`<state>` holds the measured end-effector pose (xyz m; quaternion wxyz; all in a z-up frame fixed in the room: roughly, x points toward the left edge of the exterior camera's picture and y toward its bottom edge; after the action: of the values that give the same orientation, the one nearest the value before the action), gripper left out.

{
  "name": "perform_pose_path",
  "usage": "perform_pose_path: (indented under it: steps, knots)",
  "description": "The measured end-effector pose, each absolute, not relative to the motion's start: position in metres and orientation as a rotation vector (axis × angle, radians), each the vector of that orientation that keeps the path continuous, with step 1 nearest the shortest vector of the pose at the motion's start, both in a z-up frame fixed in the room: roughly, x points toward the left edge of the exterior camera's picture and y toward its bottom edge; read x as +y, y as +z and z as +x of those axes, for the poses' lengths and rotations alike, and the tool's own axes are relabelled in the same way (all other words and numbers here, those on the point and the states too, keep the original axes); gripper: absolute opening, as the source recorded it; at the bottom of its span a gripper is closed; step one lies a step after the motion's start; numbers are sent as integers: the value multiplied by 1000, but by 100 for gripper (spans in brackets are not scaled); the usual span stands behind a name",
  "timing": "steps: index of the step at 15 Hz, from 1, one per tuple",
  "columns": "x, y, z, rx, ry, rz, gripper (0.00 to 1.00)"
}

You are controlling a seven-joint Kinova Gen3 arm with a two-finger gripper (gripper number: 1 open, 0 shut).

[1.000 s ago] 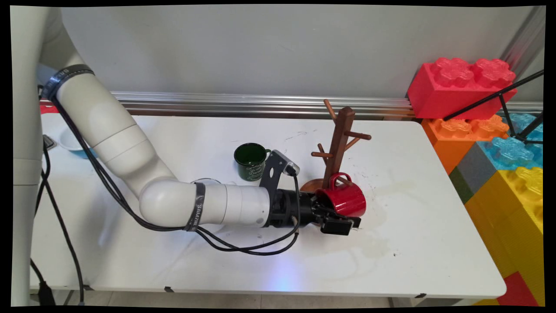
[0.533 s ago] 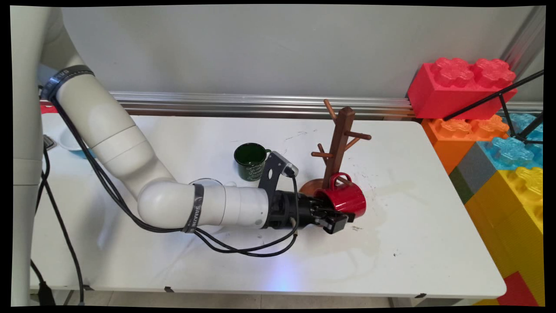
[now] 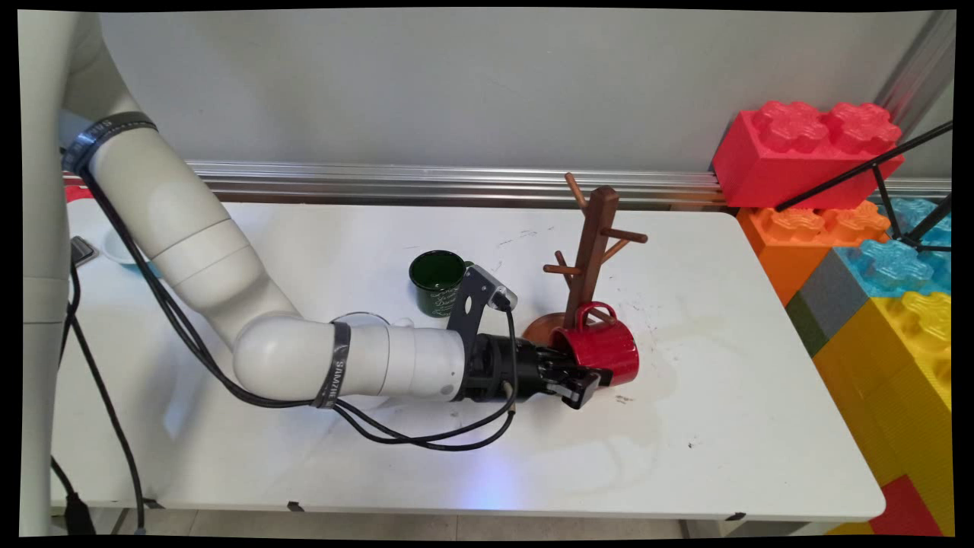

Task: Place the picked object on the table

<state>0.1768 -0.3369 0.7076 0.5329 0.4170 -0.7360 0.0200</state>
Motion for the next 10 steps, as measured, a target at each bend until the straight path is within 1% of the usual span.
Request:
perform_pose_path:
  steps: [10]
  knots:
    - [-334, 717, 179, -1750, 42, 996, 0]
